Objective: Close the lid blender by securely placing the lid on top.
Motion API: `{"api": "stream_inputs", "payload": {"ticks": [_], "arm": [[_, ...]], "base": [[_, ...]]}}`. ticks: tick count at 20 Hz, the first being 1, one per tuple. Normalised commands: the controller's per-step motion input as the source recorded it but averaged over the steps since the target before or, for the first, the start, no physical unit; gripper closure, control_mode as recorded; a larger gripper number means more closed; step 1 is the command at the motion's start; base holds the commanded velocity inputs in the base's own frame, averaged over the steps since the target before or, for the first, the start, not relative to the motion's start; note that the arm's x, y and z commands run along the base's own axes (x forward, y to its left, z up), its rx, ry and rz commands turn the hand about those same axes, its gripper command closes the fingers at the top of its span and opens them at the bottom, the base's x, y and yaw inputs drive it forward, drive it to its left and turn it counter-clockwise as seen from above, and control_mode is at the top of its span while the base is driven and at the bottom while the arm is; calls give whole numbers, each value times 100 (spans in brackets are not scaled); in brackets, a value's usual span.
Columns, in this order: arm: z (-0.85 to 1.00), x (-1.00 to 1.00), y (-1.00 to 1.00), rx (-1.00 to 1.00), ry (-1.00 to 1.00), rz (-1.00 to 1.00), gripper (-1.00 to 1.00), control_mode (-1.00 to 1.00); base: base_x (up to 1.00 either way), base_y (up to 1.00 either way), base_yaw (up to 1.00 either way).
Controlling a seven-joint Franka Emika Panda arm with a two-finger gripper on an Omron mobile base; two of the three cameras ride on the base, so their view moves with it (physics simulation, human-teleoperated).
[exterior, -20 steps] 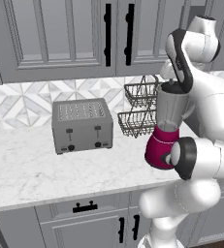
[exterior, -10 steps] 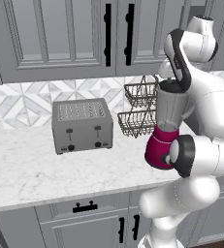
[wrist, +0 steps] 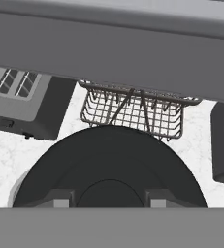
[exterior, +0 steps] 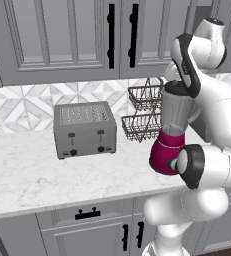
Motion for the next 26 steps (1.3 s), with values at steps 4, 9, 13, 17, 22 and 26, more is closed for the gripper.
{"api": "stream_inputs", "payload": {"ticks": [4, 9, 13, 17, 22, 26], "arm": [[-8, 0, 0, 0, -1, 0, 100, -100], [-15, 0, 0, 0, -1, 0, 100, -100], [-23, 0, 0, 0, 0, 0, 100, -100], [-24, 0, 0, 0, 0, 0, 100, -100], [-38, 0, 0, 0, 0, 0, 100, -100], [-47, 0, 0, 0, 0, 0, 100, -100]], "base": [[0, 0, 0], [0, 0, 0], [0, 0, 0], [0, 0, 0], [0, 0, 0], [0, 0, 0]]}}
